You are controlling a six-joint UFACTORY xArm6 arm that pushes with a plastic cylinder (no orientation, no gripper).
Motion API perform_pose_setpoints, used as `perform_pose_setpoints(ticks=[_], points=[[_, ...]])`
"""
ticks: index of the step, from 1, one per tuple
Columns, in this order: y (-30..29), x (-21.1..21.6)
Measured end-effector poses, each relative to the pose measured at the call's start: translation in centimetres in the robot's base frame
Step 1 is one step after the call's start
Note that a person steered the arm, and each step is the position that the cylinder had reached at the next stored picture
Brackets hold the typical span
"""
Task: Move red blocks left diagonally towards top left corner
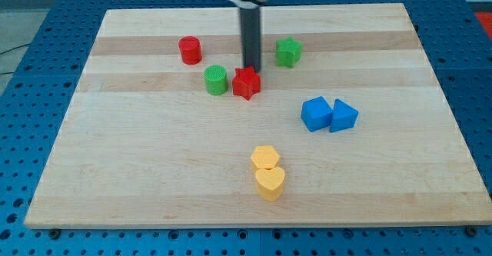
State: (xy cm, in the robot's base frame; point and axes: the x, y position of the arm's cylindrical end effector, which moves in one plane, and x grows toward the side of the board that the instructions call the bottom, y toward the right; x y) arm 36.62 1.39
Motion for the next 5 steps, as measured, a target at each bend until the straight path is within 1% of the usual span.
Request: perform_pose_setpoints(ticks=[1, 2, 3, 4, 5], points=[[2.5, 0.2], [5.2, 3.7], [0.7, 3.4], [-5.1, 0.0], [-4.6, 0.1]])
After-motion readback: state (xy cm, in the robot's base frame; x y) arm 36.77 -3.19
